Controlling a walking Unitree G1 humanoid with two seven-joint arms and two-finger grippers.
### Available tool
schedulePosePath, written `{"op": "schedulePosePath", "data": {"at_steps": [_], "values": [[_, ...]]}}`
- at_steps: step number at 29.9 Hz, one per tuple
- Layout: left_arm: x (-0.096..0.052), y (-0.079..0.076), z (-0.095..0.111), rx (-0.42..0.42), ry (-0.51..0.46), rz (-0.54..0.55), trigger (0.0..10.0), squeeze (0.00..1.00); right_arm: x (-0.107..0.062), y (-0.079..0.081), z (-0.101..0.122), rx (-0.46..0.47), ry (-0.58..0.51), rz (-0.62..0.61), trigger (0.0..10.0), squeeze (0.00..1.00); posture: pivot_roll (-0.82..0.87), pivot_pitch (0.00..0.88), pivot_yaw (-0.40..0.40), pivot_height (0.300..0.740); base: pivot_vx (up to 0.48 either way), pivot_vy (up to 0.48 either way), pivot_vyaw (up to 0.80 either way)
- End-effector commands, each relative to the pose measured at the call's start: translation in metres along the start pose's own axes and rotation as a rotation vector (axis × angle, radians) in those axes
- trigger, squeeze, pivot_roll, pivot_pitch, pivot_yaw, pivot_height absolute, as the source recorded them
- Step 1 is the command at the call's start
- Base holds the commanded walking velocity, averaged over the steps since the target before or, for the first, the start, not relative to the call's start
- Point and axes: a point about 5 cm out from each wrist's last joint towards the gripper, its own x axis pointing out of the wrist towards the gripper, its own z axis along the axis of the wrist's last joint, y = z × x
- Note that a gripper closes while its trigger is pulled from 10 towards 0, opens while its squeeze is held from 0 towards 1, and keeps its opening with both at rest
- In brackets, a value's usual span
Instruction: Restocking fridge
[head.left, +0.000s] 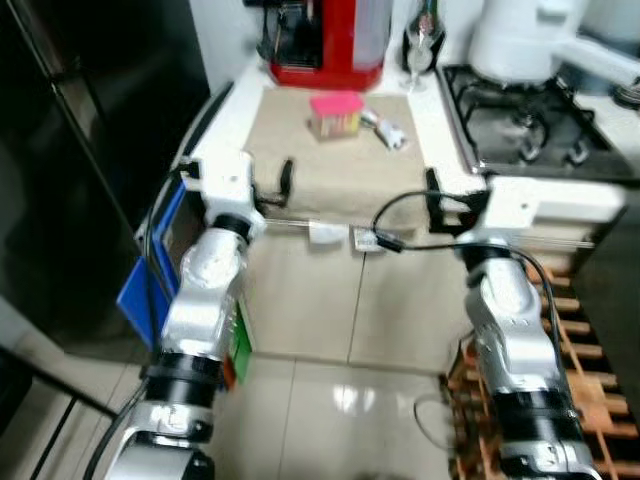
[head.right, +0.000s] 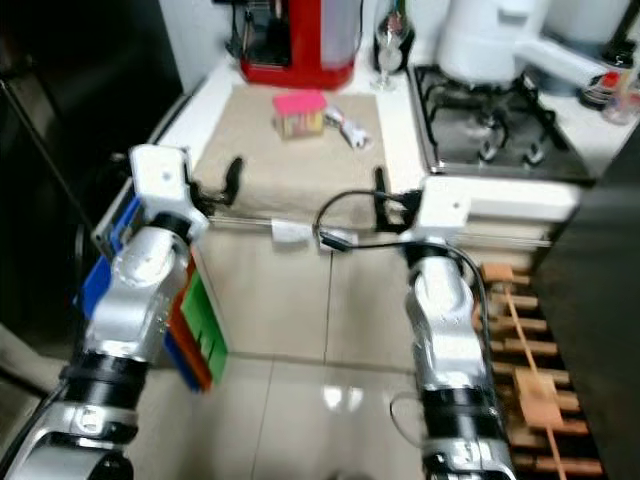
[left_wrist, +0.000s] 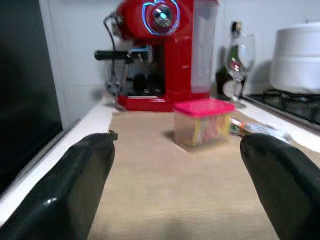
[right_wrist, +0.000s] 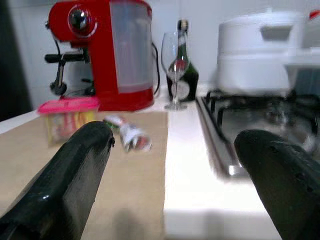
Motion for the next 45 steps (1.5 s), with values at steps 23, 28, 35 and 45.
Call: {"op": "schedulePosePath", "data": {"at_steps": [23, 28, 35, 45], "values": [[0.003, 0.004, 0.003, 0.0, 0.014, -0.018, 10.0, 0.0, 0.0, -0.001, 0.012, -0.029, -0.045, -0.061, 10.0, 0.19, -0.08, 0.0, 0.019, 0.74, 0.15, 0.0, 0.0], [0.003, 0.002, 0.003, 0.004, 0.015, -0.027, 10.0, 0.0, 0.0, -0.001, 0.012, -0.03, -0.041, -0.066, 10.0, 0.2, -0.07, 0.0, 0.016, 0.74, 0.0, 0.0, 0.0], [0.004, 0.002, 0.005, 0.004, 0.006, -0.036, 10.0, 0.0, 0.002, -0.002, 0.015, -0.032, -0.06, -0.086, 10.0, 0.19, -0.07, 0.0, 0.02, 0.74, 0.0, 0.0, 0.0], [0.006, 0.002, 0.055, 0.033, -0.227, -0.01, 10.0, 0.0, 0.008, -0.004, 0.053, -0.082, -0.232, -0.082, 10.0, 0.19, -0.07, 0.0, 0.019, 0.74, 0.0, 0.0, 0.0]]}}
